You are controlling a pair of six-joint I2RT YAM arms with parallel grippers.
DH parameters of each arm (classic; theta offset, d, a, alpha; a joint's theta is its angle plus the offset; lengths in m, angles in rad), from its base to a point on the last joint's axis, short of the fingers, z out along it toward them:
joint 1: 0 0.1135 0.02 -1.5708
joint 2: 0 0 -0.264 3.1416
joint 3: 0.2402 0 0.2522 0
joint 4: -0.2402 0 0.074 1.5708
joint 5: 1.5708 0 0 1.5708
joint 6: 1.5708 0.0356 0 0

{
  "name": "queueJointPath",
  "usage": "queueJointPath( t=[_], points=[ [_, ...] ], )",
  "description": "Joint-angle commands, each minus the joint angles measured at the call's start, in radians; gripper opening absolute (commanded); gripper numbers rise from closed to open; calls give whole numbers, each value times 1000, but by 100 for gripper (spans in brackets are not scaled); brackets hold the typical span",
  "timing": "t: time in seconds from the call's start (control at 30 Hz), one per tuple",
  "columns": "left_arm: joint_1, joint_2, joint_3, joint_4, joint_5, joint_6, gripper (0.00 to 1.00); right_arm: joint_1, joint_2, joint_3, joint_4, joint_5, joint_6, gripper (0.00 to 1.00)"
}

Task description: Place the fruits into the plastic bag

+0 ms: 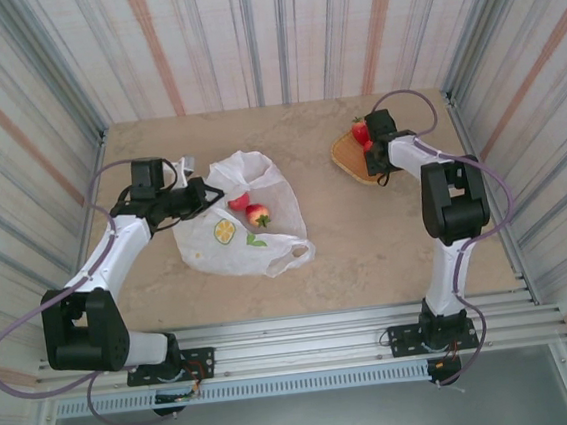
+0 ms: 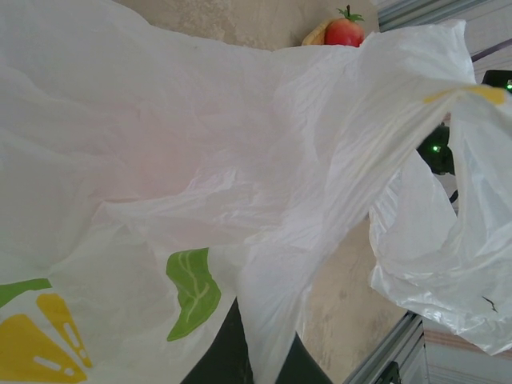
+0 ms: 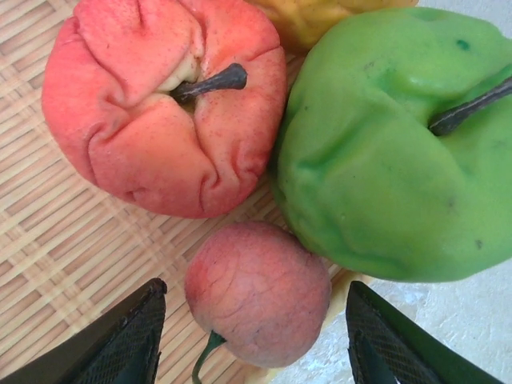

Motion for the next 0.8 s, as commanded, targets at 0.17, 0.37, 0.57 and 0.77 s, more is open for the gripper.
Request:
queueJointPath(
  t=[0.17, 0.37, 0.57, 0.77],
  points=[
    [10, -5, 10, -15, 29, -12, 0, -5, 40, 44, -41, 29, -20, 56],
    [9, -5, 10, -15, 28, -12, 0, -5, 56, 55, -40, 22, -20, 56],
    [11, -6, 10, -16, 30, -12, 0, -5, 78, 71, -44, 20, -21, 54],
    [10, -3, 10, -15, 32, -15, 0, -5, 81, 71, -42, 15, -22, 50]
  ],
)
